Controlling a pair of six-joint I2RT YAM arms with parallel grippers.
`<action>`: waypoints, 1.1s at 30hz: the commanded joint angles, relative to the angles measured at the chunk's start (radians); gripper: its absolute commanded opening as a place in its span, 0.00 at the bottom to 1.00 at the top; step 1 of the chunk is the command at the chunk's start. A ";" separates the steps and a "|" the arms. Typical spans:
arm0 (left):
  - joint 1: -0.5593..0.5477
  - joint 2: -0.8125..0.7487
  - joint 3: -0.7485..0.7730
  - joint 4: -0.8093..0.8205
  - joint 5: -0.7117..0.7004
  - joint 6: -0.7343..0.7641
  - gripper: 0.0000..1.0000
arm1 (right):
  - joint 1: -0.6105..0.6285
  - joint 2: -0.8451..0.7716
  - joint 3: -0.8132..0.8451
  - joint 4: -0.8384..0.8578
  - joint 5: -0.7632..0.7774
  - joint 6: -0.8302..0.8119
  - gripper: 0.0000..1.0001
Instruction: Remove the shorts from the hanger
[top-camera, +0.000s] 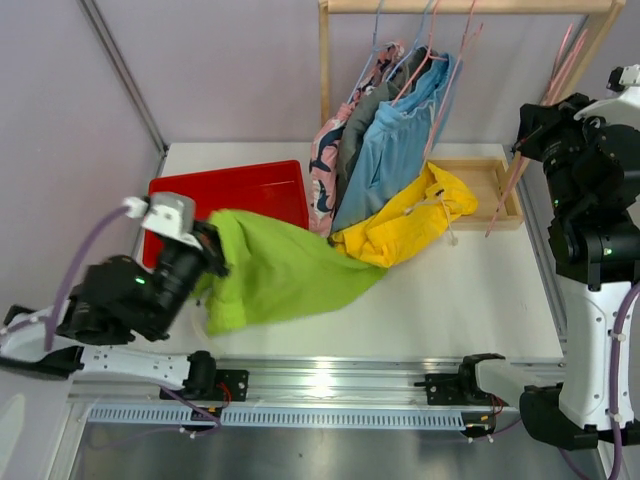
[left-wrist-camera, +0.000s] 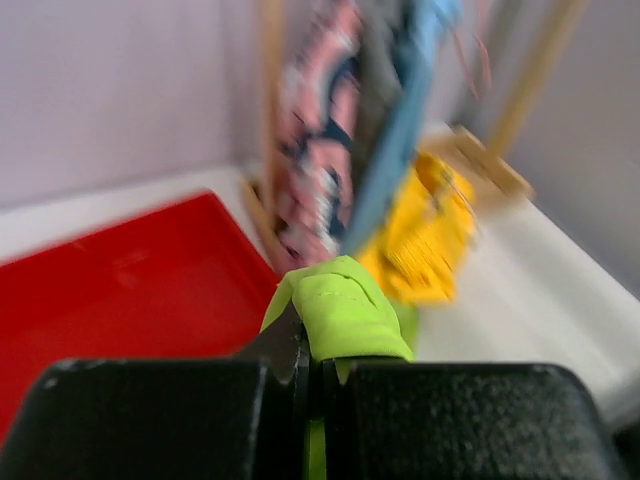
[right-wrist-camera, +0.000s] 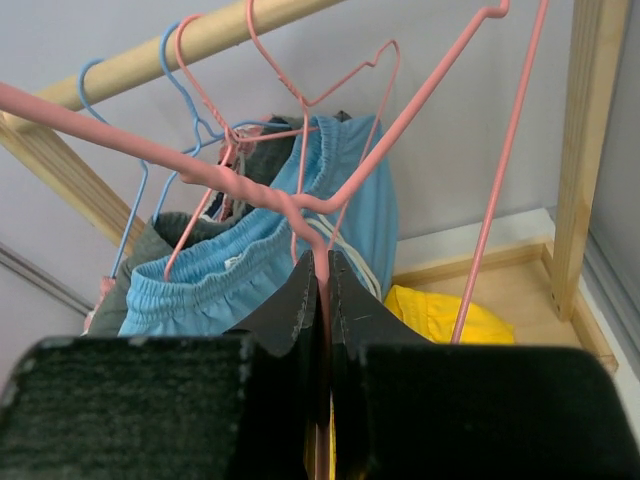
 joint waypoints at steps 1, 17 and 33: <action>0.178 -0.003 0.146 0.478 0.021 0.530 0.00 | -0.005 -0.058 -0.018 0.069 -0.023 0.003 0.00; 1.360 0.619 0.503 0.137 0.869 0.102 0.00 | -0.058 0.029 -0.061 0.116 -0.168 -0.040 0.00; 1.521 0.925 0.363 0.236 0.977 -0.052 0.94 | -0.201 0.298 0.077 0.205 -0.326 0.021 0.00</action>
